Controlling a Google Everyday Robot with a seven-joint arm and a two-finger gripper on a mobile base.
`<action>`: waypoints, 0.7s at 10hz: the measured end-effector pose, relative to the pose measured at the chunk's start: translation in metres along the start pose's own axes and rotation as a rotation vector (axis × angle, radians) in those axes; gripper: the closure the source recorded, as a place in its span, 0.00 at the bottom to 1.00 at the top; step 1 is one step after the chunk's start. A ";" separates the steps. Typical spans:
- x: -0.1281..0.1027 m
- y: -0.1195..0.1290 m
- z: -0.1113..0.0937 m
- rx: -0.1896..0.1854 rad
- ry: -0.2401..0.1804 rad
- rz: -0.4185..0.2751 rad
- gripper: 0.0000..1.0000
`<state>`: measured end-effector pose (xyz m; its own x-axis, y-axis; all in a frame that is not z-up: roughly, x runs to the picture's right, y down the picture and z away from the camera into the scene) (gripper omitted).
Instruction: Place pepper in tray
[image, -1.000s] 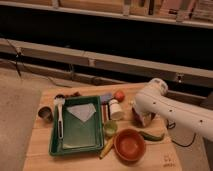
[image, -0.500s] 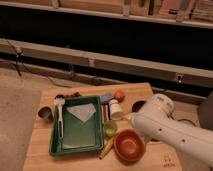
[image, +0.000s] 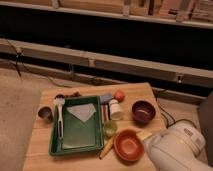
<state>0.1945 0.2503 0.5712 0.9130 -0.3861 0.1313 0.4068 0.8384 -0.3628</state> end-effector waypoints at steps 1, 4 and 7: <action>0.011 0.004 -0.002 -0.001 0.010 0.026 0.20; 0.079 -0.001 -0.002 -0.012 0.050 0.138 0.20; 0.150 -0.038 0.021 -0.031 0.061 0.240 0.20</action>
<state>0.3166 0.1683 0.6245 0.9796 -0.2003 -0.0176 0.1762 0.8973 -0.4047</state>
